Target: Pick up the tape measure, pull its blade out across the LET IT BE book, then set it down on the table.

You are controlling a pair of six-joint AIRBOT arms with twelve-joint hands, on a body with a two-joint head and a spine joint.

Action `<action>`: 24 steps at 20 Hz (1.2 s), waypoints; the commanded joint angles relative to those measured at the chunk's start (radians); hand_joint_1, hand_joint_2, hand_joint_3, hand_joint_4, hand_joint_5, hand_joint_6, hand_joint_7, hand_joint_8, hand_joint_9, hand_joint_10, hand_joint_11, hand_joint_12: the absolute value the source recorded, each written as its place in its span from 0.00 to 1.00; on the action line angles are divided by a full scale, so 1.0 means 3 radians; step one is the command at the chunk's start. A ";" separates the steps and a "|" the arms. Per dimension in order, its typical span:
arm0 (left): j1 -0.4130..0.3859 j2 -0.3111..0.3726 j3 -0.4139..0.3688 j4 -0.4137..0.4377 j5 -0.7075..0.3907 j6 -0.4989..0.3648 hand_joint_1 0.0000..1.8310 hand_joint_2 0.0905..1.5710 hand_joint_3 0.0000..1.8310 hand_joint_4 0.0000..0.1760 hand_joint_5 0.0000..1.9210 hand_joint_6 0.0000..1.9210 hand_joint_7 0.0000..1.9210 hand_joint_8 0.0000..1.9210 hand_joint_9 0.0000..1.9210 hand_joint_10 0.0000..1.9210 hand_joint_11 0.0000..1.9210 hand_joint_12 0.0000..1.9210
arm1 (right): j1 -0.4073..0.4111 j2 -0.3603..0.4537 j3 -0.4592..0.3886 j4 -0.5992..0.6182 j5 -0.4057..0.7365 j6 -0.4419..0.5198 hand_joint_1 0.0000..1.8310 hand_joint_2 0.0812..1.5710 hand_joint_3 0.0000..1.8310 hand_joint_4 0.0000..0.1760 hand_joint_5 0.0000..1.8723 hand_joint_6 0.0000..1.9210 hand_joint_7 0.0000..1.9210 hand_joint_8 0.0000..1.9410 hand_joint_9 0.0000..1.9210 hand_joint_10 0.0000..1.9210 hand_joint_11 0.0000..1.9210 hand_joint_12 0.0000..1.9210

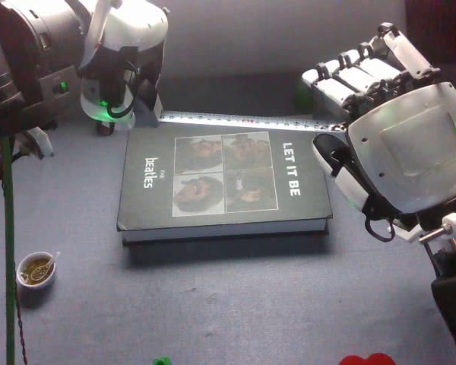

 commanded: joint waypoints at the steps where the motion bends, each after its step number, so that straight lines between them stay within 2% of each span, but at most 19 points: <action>1: -0.0041 0.0003 -0.0004 0.0276 -0.0076 0.0042 0.76 0.67 0.00 0.00 0.56 0.30 0.55 0.49 0.47 0.66 0.46 0.54 | 0.0016 0.0005 0.0009 -0.0166 0.0370 -0.0021 0.56 0.67 0.00 0.00 0.44 0.01 0.45 0.00 0.41 0.01 0.16 0.61; 24: -0.0077 0.0007 -0.0005 0.0294 -0.0063 0.0042 0.76 0.67 0.00 0.00 0.55 0.32 0.56 0.48 0.47 0.66 0.46 0.54 | -0.0031 0.0037 -0.0002 -0.0317 0.0441 -0.0058 0.56 0.67 0.00 0.00 0.46 0.01 0.47 0.01 0.43 0.01 0.15 0.61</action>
